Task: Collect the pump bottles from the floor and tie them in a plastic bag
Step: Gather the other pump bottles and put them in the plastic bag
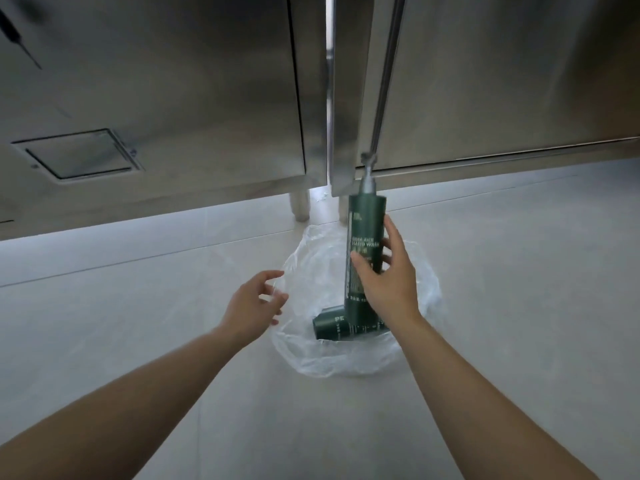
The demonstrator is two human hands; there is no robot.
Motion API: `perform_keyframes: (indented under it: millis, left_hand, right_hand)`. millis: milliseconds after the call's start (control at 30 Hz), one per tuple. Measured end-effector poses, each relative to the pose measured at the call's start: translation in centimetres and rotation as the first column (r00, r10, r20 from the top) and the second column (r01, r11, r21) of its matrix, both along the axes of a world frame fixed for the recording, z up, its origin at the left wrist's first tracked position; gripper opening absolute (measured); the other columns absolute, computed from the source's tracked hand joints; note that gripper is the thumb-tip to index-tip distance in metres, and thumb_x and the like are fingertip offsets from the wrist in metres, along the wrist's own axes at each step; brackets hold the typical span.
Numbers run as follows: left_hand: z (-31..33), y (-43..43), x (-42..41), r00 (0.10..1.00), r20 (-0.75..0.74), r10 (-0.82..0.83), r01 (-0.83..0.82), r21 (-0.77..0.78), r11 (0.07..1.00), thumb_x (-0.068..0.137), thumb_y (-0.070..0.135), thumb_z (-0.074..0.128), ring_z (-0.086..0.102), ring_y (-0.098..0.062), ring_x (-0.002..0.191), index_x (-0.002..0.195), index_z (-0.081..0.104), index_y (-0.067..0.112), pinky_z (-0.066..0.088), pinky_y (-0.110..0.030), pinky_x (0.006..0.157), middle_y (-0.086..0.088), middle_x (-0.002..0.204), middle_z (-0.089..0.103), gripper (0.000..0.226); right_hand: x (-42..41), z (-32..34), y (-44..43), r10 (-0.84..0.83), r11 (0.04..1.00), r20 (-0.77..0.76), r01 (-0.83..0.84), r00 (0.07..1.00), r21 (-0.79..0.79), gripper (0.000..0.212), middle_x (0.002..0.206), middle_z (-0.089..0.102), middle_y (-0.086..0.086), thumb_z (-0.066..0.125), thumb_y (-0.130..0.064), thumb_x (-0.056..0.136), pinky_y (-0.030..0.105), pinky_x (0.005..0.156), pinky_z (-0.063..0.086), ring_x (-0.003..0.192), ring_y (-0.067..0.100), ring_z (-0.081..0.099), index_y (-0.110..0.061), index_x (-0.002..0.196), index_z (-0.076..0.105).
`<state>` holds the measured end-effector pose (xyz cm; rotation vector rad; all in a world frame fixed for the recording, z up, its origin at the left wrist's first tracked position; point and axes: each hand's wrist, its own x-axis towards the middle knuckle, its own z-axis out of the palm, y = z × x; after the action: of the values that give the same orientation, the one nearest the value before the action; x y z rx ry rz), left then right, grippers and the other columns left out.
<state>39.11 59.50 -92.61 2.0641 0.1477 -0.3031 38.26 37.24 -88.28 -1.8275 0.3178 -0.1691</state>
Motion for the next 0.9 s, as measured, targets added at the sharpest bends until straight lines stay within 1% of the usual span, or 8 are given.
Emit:
perform_keyframes:
  millis: [67,133,300,400,500,667,800,900]
  left_hand:
    - [-0.2,-0.1,0.1,1.000,0.002,0.010,-0.010,-0.011,1.000,0.087,0.019,0.065,0.066,-0.010,0.060,0.120,0.057,0.028,0.052,-0.019,0.050,0.003,0.082,0.061,0.035]
    - [-0.5,-0.3,0.3,1.000,0.002,0.017,-0.017,-0.012,1.000,0.087,0.019,0.064,0.066,-0.011,0.064,0.120,0.057,0.028,0.052,-0.020,0.050,0.003,0.083,0.060,0.036]
    - [-0.7,-1.0,1.0,1.000,-0.005,0.019,-0.019,-0.010,1.000,0.088,0.020,0.063,0.068,-0.013,0.070,0.123,0.054,0.031,0.050,-0.016,0.050,0.002,0.092,0.062,0.037]
    - [-0.7,-1.2,1.3,1.000,-0.005,0.013,-0.013,-0.005,1.000,0.088,0.020,0.063,0.069,-0.013,0.071,0.124,0.053,0.031,0.052,-0.017,0.051,0.004,0.096,0.061,0.039]
    - [-0.6,-1.2,1.4,1.000,-0.010,0.018,-0.018,0.005,1.000,0.088,0.020,0.063,0.069,-0.012,0.071,0.125,0.052,0.030,0.051,-0.015,0.048,0.004,0.096,0.061,0.040]
    - [0.0,-0.7,1.1,0.999,-0.043,0.020,-0.019,0.027,0.999,0.086,0.024,0.064,0.067,-0.011,0.079,0.126,0.051,0.030,0.050,-0.015,0.051,0.007,0.095,0.062,0.043]
    - [0.5,0.2,0.4,0.994,-0.109,-0.030,0.034,0.031,0.999,0.085,0.030,0.065,0.066,-0.015,0.088,0.129,0.048,0.031,0.052,-0.023,0.061,0.010,0.101,0.060,0.047]
    - [1.1,0.9,0.1,0.992,-0.118,-0.041,0.051,0.079,0.996,0.085,0.034,0.064,0.064,-0.019,0.095,0.131,0.045,0.032,0.055,-0.032,0.076,0.007,0.110,0.059,0.049]
  right_hand:
    - [-1.8,-2.1,0.0,0.022,0.997,-0.098,-0.028,0.995,-0.065,0.074,0.113,0.051,-0.016,0.069,-0.029,0.080,0.035,0.089,0.049,0.104,0.008,0.055,-0.055,0.135,0.025]
    - [-3.5,-3.8,0.0,0.056,0.994,-0.186,-0.073,0.981,-0.086,0.077,0.116,0.050,-0.014,0.070,-0.029,0.079,0.037,0.092,0.049,0.105,0.010,0.055,-0.056,0.135,0.024]
    - [-6.6,-5.6,-0.7,0.083,0.971,-0.297,-0.145,0.951,-0.193,0.073,0.113,0.051,-0.014,0.068,-0.038,0.077,0.026,0.082,0.042,0.096,0.004,0.053,-0.054,0.135,0.027]
    - [-7.8,-6.1,-1.4,0.035,0.959,-0.344,-0.128,0.938,-0.252,0.070,0.119,0.051,-0.011,0.065,-0.041,0.078,0.030,0.086,0.045,0.100,0.008,0.053,-0.048,0.138,0.029]
    - [-8.1,-6.1,-1.8,0.020,0.953,-0.359,-0.126,0.933,-0.275,0.070,0.119,0.051,-0.010,0.065,-0.043,0.079,0.032,0.089,0.046,0.100,0.009,0.054,-0.046,0.139,0.029]
    - [-6.9,-5.3,-1.2,0.108,0.958,-0.324,-0.185,0.940,-0.218,0.070,0.120,0.049,-0.012,0.067,-0.050,0.077,0.029,0.091,0.046,0.105,0.009,0.053,-0.048,0.137,0.031]
    - [-6.1,-4.8,-0.6,0.084,0.950,-0.304,-0.168,0.949,-0.264,0.068,0.141,0.045,-0.008,0.066,-0.053,0.077,0.035,0.102,0.038,0.127,0.013,0.043,-0.043,0.137,0.035]
    - [-5.7,-4.0,-0.3,0.096,0.953,-0.294,-0.173,0.951,-0.250,0.069,0.144,0.043,-0.008,0.065,-0.055,0.077,0.038,0.104,0.038,0.130,0.015,0.040,-0.043,0.137,0.034]
